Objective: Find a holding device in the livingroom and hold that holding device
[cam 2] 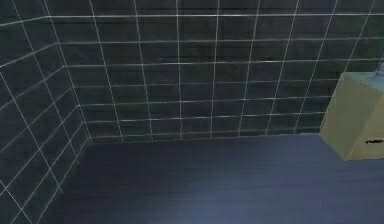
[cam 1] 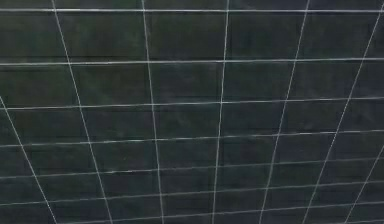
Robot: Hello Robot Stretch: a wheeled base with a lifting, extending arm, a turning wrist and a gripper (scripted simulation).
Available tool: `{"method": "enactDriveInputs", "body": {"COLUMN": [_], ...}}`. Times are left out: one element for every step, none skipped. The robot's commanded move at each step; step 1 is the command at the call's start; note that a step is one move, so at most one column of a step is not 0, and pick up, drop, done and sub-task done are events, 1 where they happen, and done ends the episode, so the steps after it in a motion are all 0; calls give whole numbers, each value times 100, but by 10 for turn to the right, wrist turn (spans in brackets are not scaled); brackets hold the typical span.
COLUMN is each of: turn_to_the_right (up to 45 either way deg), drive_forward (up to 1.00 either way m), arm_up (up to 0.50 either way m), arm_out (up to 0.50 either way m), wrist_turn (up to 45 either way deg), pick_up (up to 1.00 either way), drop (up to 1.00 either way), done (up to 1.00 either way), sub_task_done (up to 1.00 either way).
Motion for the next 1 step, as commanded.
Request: {"method": "enactDriveInputs", "body": {"turn_to_the_right": [-30], "drive_forward": [0], "arm_up": [0], "arm_out": [0], "wrist_turn": [0], "pick_up": [0], "drop": [0], "done": [0], "sub_task_done": [0]}}
